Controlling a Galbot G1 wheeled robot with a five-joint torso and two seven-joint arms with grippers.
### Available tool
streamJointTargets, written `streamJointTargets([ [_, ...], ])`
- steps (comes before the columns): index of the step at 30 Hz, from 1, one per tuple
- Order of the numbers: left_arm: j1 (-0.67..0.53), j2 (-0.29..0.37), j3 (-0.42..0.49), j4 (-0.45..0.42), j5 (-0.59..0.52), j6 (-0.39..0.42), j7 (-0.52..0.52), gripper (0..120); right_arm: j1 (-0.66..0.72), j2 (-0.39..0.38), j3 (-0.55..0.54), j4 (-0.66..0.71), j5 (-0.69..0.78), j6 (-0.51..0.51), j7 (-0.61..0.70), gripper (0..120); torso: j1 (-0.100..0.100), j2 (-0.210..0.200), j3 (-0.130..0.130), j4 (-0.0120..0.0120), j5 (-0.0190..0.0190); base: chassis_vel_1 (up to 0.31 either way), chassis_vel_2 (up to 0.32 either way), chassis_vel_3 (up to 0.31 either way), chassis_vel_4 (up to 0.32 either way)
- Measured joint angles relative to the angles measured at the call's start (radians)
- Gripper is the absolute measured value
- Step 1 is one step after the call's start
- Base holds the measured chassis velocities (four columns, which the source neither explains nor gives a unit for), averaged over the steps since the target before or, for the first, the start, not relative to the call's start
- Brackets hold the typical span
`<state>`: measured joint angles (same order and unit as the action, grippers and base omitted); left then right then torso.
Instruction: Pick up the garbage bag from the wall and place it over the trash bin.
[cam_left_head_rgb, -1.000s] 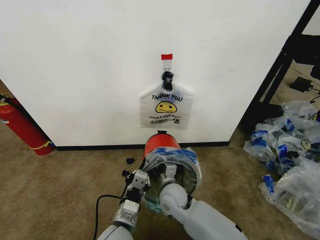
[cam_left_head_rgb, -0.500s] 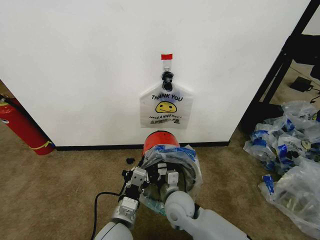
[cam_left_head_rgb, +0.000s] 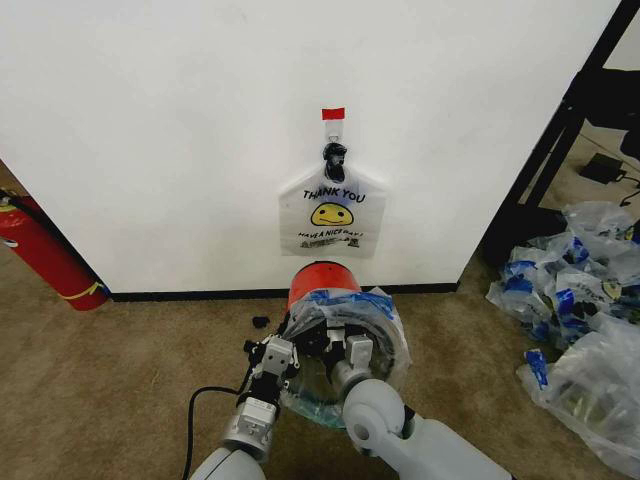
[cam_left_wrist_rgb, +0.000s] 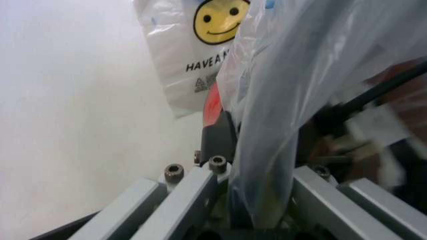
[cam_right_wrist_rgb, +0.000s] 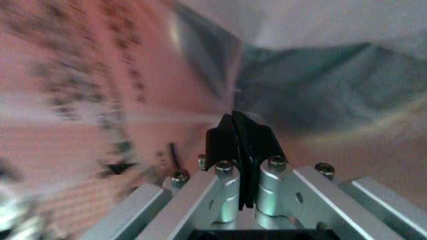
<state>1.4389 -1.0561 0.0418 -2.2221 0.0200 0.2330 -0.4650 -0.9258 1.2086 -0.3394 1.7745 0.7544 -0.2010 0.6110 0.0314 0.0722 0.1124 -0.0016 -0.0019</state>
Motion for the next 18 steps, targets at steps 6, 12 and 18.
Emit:
streamJointTargets([
  [6,0.010,0.001,-0.002,0.000,0.010,0.000,0.005,0,0.048,0.023,-0.010,-0.054,-0.056,0.063,-0.008,0,0.000,0.000,0.000,0.0002,0.0000,0.000,0.000,0.000,0.000],
  [12,0.003,0.002,-0.011,0.019,0.007,-0.004,0.005,0,0.047,0.014,-0.007,-0.029,-0.056,0.084,-0.008,0,0.000,0.000,0.000,0.0001,0.0000,0.000,0.000,0.000,0.000],
  [18,-0.015,-0.004,-0.013,0.046,-0.007,-0.006,0.001,0,0.011,-0.006,0.007,0.006,-0.056,0.104,-0.014,0,0.000,0.000,0.000,0.0000,0.0000,0.000,0.000,0.000,0.000],
])
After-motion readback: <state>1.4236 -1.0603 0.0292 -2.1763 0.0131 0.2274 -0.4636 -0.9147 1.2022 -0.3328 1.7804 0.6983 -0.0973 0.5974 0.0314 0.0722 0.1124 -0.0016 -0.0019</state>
